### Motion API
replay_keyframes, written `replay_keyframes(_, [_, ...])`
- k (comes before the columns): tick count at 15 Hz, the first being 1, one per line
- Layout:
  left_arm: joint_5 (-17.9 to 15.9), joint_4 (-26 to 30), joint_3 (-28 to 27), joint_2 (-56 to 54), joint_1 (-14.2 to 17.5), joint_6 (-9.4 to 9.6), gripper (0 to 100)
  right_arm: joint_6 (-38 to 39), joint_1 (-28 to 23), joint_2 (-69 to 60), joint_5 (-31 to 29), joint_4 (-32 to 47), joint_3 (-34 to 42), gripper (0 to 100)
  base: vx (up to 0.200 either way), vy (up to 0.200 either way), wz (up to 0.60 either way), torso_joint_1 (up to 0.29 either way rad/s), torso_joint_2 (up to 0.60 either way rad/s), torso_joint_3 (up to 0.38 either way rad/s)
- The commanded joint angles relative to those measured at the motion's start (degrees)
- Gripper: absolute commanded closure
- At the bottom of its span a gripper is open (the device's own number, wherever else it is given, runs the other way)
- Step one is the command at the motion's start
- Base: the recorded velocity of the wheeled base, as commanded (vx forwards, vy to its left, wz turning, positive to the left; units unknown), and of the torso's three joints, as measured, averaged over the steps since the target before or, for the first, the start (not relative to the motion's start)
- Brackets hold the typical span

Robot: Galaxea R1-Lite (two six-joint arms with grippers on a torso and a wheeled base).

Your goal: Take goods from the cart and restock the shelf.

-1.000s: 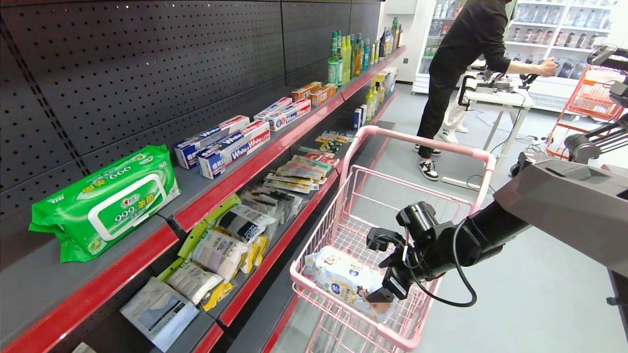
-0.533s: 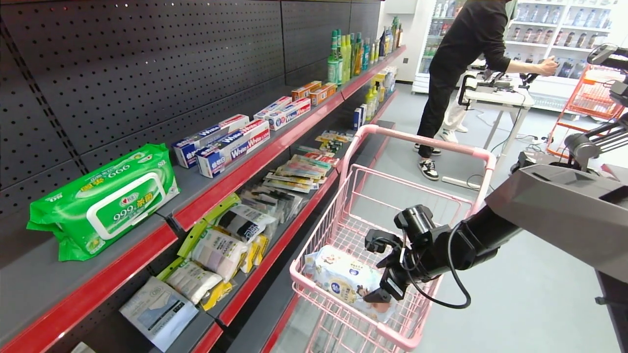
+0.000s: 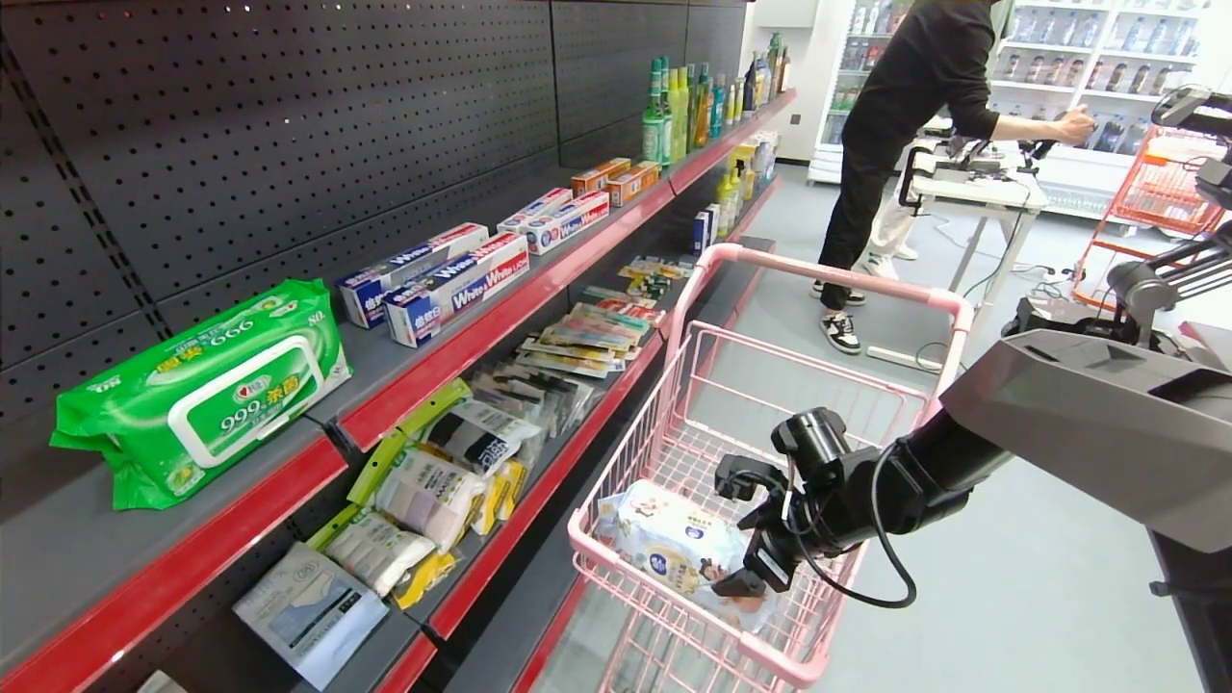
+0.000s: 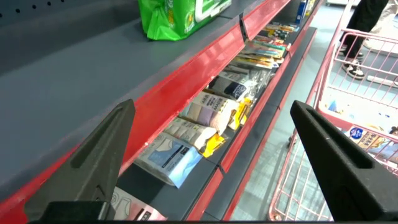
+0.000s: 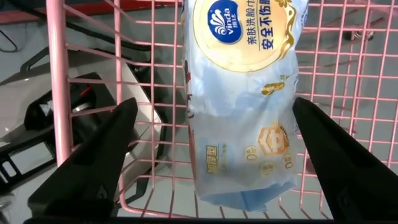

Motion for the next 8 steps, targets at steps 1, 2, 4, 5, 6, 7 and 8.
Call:
replay_keyframes(1, [0.04, -0.02, 0.0, 0.05, 0.0, 0.0, 0, -0.03, 0.08, -0.19, 0.02, -0.51, -0.08, 0, 0.0, 0.0, 0.0, -0.129, 0.32, 0.163])
replay_keyframes(2, [0.04, -0.02, 0.0, 0.05, 0.0, 0.0, 0, -0.03, 0.26, -0.02, 0.02, -1.13, -0.17, 0, 0.0, 0.0, 0.0, -0.085, 0.19, 0.1])
replay_keyframes(4, [0.04, -0.02, 0.0, 0.05, 0.0, 0.0, 0, 0.06, 0.35, 0.33, 0.02, -1.57, -0.26, 0, 0.0, 0.0, 0.0, -0.029, 0.08, 0.044])
replay_keyframes(5, [0.04, -0.02, 0.0, 0.05, 0.0, 0.0, 0, 0.23, 0.26, 0.77, 0.02, -1.66, -0.7, 0, 0.0, 0.0, 0.0, -0.017, 0.05, 0.027])
replay_keyframes(6, [0.04, -0.02, 0.0, 0.05, 0.0, 0.0, 0, 0.32, 0.08, 1.65, 0.02, -1.66, -1.84, 0, 0.0, 0.0, 0.0, 0.0, 0.0, 0.0])
replay_keyframes(7, [0.04, -0.02, 0.0, 0.05, 0.0, 0.0, 0, 0.41, 0.17, 2.71, 0.02, -1.66, -2.72, 0, 0.0, 0.0, 0.0, 0.0, 0.0, 0.0])
replay_keyframes(8, [0.04, -0.02, 0.0, 0.05, 0.0, 0.0, 0, 0.58, 0.26, 3.59, 0.02, -1.66, -3.51, 0, 0.0, 0.0, 0.0, 0.0, 0.0, 0.0])
